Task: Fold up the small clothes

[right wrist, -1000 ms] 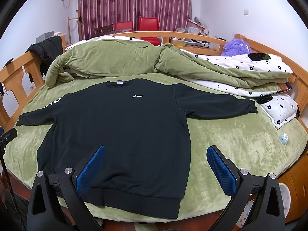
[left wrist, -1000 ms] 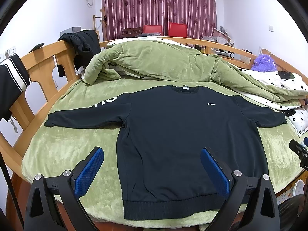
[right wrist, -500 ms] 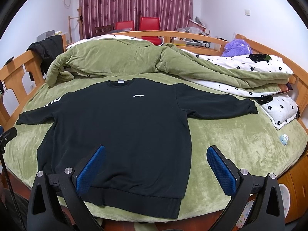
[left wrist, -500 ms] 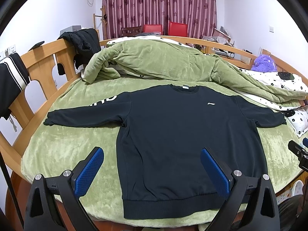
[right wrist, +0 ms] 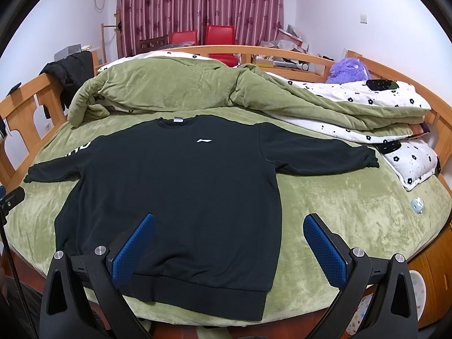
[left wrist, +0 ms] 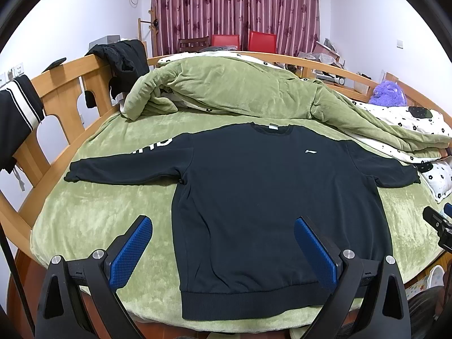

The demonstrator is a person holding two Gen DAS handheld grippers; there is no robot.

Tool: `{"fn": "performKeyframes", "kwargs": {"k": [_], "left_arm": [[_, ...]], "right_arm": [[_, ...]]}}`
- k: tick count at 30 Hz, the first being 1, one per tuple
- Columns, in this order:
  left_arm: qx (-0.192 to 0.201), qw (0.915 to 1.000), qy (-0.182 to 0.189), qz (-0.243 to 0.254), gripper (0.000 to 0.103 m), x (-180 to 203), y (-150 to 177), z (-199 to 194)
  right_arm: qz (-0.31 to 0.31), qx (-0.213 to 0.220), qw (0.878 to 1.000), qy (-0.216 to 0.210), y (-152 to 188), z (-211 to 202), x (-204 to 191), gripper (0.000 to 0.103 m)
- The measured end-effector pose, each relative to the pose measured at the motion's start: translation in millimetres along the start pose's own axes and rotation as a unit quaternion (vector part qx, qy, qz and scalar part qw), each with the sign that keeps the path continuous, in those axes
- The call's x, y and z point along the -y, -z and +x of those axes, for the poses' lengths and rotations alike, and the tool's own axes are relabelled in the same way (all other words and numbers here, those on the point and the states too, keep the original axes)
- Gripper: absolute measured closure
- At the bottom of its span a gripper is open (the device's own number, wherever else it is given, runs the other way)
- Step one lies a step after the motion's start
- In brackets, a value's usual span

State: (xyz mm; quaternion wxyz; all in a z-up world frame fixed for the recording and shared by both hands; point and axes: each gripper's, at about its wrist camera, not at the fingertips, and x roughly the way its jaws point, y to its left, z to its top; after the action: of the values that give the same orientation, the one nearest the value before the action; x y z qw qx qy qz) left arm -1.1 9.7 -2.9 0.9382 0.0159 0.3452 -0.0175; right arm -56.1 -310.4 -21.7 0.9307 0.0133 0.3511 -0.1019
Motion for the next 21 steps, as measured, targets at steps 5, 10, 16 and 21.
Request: {"fn": "performKeyframes", "kwargs": {"k": [5,10,16,21], "left_arm": [[0.000,1.0000,0.001,0.000,0.002,-0.3,0.1,0.1],[0.001,1.0000,0.000,0.001,0.002,0.3,2.3,-0.7],[0.000,1.0000,0.001,0.001,0.002,0.1,0.8,-0.1],[-0.001,1.0000,0.001,0.000,0.002,-0.7,0.1,-0.1]], "right_arm": [[0.000,0.000,1.000,0.000,0.0,0.1,-1.8,0.000],[0.001,0.000,1.000,0.000,-0.2,-0.2,-0.3,0.000],[0.002,0.001,1.000,-0.001,0.9,-0.1,-3.5,0.000],[0.000,0.001,1.000,-0.001,0.5,-0.3,-0.5,0.000]]}}
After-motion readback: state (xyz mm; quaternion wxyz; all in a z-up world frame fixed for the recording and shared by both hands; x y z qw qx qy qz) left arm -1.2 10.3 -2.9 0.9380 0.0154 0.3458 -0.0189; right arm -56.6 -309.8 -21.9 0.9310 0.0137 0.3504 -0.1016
